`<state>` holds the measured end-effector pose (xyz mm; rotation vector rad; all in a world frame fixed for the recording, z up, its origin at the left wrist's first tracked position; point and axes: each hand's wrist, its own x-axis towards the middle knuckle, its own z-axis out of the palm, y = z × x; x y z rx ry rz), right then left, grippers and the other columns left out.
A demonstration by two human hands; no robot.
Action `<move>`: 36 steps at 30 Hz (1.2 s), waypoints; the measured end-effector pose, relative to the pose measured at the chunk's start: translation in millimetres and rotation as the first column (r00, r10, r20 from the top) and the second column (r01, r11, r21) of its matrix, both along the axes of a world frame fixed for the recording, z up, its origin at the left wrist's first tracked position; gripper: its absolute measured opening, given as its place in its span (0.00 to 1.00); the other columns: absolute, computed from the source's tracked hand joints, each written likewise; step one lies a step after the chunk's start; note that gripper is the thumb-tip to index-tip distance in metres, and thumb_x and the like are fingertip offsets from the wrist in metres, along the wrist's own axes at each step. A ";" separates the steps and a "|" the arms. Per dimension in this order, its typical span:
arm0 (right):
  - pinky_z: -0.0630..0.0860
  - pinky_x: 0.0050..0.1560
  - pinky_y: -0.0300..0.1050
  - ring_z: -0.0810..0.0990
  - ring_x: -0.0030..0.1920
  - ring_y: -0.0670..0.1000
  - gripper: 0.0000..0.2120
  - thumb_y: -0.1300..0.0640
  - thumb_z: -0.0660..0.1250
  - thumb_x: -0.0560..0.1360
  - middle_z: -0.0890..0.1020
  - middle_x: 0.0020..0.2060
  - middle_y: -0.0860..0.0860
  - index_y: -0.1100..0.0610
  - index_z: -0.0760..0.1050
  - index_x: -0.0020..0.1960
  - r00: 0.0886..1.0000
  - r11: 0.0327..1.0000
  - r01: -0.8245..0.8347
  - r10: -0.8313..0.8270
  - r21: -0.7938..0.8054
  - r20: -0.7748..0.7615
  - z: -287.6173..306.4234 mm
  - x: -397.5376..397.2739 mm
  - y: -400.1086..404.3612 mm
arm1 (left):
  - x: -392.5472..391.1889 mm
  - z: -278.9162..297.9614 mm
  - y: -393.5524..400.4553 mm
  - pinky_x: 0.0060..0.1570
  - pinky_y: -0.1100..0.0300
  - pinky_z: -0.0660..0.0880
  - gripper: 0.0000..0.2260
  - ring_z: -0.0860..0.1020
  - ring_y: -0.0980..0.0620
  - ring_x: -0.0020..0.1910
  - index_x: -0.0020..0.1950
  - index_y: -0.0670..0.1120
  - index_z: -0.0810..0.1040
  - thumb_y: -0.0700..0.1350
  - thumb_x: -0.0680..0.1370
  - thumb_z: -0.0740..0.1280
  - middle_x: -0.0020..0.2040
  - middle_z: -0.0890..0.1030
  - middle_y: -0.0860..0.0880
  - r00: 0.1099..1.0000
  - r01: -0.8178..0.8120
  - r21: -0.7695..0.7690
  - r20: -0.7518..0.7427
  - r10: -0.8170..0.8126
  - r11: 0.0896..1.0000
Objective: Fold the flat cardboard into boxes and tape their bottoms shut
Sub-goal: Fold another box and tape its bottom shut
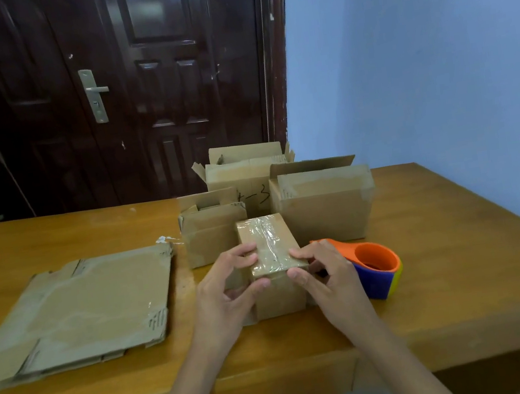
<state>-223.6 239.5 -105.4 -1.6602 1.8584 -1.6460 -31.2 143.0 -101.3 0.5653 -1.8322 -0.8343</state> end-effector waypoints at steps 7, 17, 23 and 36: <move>0.82 0.51 0.43 0.80 0.58 0.44 0.16 0.41 0.69 0.80 0.79 0.56 0.41 0.47 0.80 0.64 1.000 1.000 -0.009 0.009 0.022 0.024 3.6 3.4 -1.8 | -7.0 -1.6 8.6 0.55 0.63 0.82 0.17 0.76 0.60 0.69 0.63 0.50 0.79 0.54 0.77 0.72 0.69 0.79 0.60 0.996 -0.086 -0.073 0.013 0.087 0.994; 0.81 0.52 0.43 0.81 0.57 0.44 0.09 0.48 0.66 0.84 0.79 0.57 0.39 0.41 0.78 0.63 1.000 1.000 -0.014 0.014 -0.009 0.026 7.2 20.1 21.3 | -2.6 -2.7 33.5 0.58 0.51 0.83 0.16 0.75 0.58 0.72 0.64 0.54 0.79 0.52 0.77 0.74 0.71 0.77 0.64 0.996 -0.059 0.077 -0.065 0.064 0.995; 0.79 0.53 0.37 0.80 0.58 0.44 0.09 0.45 0.65 0.83 0.78 0.56 0.37 0.38 0.77 0.63 0.998 1.000 0.003 -0.001 -0.031 0.059 8.7 26.6 19.2 | -3.4 -4.6 33.7 0.57 0.47 0.84 0.19 0.75 0.56 0.72 0.66 0.55 0.79 0.57 0.76 0.72 0.72 0.77 0.62 0.992 -0.075 0.105 -0.089 0.085 0.992; 0.74 0.58 0.30 0.77 0.61 0.37 0.12 0.46 0.65 0.84 0.79 0.60 0.42 0.46 0.78 0.66 1.000 0.997 0.003 -0.005 0.077 0.021 18.1 27.4 21.7 | -0.4 -4.3 32.4 0.53 0.52 0.85 0.17 0.75 0.63 0.70 0.64 0.56 0.81 0.46 0.76 0.75 0.70 0.77 0.66 0.993 0.002 0.209 -0.119 0.024 0.978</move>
